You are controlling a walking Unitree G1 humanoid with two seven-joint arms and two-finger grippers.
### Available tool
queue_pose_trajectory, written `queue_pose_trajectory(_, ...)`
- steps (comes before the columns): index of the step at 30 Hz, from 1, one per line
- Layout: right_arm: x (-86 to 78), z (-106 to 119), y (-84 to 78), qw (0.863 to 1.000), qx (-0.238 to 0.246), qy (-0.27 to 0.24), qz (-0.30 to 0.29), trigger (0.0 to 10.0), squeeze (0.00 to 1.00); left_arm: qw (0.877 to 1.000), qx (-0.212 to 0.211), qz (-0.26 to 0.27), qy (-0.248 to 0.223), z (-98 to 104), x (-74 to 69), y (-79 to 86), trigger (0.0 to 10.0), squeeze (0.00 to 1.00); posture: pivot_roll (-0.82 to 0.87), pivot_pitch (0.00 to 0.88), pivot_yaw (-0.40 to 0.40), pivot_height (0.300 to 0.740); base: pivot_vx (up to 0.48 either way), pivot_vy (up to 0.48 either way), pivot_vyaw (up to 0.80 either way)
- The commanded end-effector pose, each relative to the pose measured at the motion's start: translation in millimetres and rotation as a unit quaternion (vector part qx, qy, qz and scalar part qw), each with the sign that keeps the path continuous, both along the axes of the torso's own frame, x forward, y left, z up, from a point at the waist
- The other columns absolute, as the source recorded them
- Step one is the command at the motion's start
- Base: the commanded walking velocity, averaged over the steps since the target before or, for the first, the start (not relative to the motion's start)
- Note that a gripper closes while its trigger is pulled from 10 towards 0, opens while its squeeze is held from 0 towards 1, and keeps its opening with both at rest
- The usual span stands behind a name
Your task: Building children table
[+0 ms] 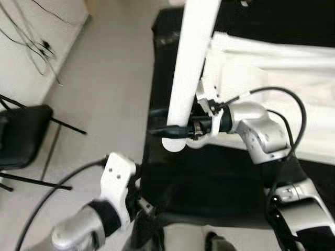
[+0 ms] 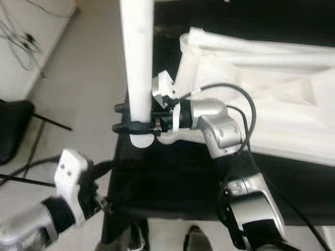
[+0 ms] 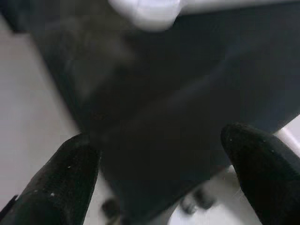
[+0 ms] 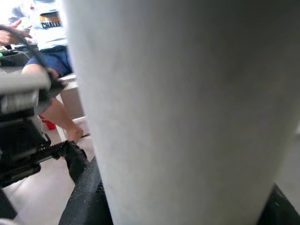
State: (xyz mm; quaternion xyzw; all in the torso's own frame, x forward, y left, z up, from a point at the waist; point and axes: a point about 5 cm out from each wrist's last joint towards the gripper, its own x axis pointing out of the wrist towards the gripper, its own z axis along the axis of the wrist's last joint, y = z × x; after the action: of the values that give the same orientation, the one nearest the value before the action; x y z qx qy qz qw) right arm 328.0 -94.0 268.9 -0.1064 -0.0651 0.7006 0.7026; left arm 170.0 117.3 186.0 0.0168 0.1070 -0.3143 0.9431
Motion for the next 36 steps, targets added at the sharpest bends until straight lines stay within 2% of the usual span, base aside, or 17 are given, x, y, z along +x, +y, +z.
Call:
queue_pose_trajectory(1,-2.0,2,6.9,1.0,0.0,-0.009,0.02,10.0,0.0,1.0,0.007,0.003,-0.016,4,-3.9,-1.0,10.0,0.0,0.07,0.41,0.084,0.74,0.0,0.0,0.0)
queue_pose_trajectory(2,-0.5,4,6.3,1.0,0.0,-0.008,0.024,10.0,0.0,0.999,0.029,0.011,-0.017,3,-8.4,2.0,10.0,0.0,0.07,0.42,0.081,0.74,0.0,0.0,0.0)
queue_pose_trajectory(3,-0.5,4,6.3,1.0,0.0,-0.008,0.024,10.0,0.0,0.999,0.029,0.011,-0.017,3,-8.4,2.0,10.0,0.0,0.07,0.42,0.081,0.74,0.0,0.0,0.0)
queue_pose_trajectory(4,1.8,7,5.1,1.0,0.001,-0.008,0.025,10.0,0.0,0.998,0.054,0.02,-0.031,4,-10.7,5.8,10.0,0.0,0.07,0.433,0.08,0.74,0.0,0.0,0.0)
queue_pose_trajectory(7,5.3,9,2.6,1.0,-0.001,-0.012,0.018,10.0,0.0,0.994,0.078,0.047,-0.058,4,-13.0,12.5,10.0,0.0,0.07,0.444,0.082,0.74,0.0,0.0,0.0)
queue_pose_trajectory(9,12.0,16,-3.0,1.0,0.007,-0.016,-0.001,10.0,0.0,0.982,0.121,0.09,-0.113,6,-15.3,21.0,10.0,0.0,0.07,0.455,0.084,0.74,0.0,0.0,0.0)
queue_pose_trajectory(11,12.0,16,-3.0,1.0,0.007,-0.016,-0.001,10.0,0.0,0.982,0.121,0.09,-0.113,6,-15.3,21.0,10.0,0.0,0.07,0.455,0.084,0.74,0.0,0.0,0.0)
queue_pose_trajectory(12,17.0,27,-12.9,0.999,0.025,-0.019,-0.013,10.0,0.0,0.971,0.15,0.114,-0.149,7,-12.4,26.8,10.0,0.0,0.08,0.463,0.088,0.74,0.0,0.0,0.0)
queue_pose_trajectory(14,18.0,31,-17.1,0.999,0.032,-0.019,-0.014,10.0,0.0,0.968,0.158,0.115,-0.157,7,-10.3,28.4,10.0,0.0,0.08,0.463,0.088,0.74,0.0,0.0,0.0)
queue_pose_trajectory(19,14.8,38,-25.4,0.999,0.033,-0.02,0.01,10.0,0.0,0.974,0.138,0.101,-0.152,6,-9.1,28.0,10.0,0.0,0.09,0.464,0.09,0.74,0.0,0.0,0.0)
queue_pose_trajectory(22,9.9,40,-30.0,0.999,0.017,-0.022,0.038,10.0,0.0,0.981,0.112,0.075,-0.138,5,-10.8,23.9,10.0,0.0,0.09,0.465,0.09,0.74,0.0,0.0,0.0)
queue_pose_trajectory(24,4.3,38,-32.2,0.997,-0.013,-0.024,0.068,10.0,0.0,0.989,0.077,0.029,-0.121,3,-15.4,17.0,10.0,0.0,0.09,0.465,0.087,0.74,0.0,0.0,0.0)
queue_pose_trajectory(26,4.3,38,-32.2,0.997,-0.013,-0.024,0.068,10.0,0.0,0.989,0.077,0.029,-0.121,3,-15.4,17.0,10.0,0.0,0.09,0.465,0.087,0.74,0.0,0.0,0.0)
queue_pose_trajectory(27,2.4,36,-32.1,0.996,-0.028,-0.026,0.078,10.0,0.0,0.993,0.052,0.002,-0.109,2,-18.1,13.6,10.0,0.0,0.08,0.468,0.085,0.74,0.0,0.0,0.0)
queue_pose_trajectory(28,2.4,36,-32.1,0.996,-0.028,-0.026,0.078,10.0,0.0,0.993,0.052,0.002,-0.109,2,-18.1,13.6,10.0,0.0,0.08,0.468,0.085,0.74,0.0,0.0,0.0)
queue_pose_trajectory(31,0.3,33,-30.8,0.994,-0.054,-0.026,0.093,10.0,0.0,0.993,0.014,-0.055,-0.101,0,-23.8,6.0,10.0,0.0,0.07,0.47,0.08,0.74,0.0,0.0,0.0)
queue_pose_trajectory(36,-0.9,26,-25.7,0.992,-0.07,-0.029,0.099,10.0,0.0,0.991,0.009,-0.073,-0.107,0,-22.9,4.5,10.0,0.0,0.06,0.472,0.077,0.74,0.0,0.0,0.0)
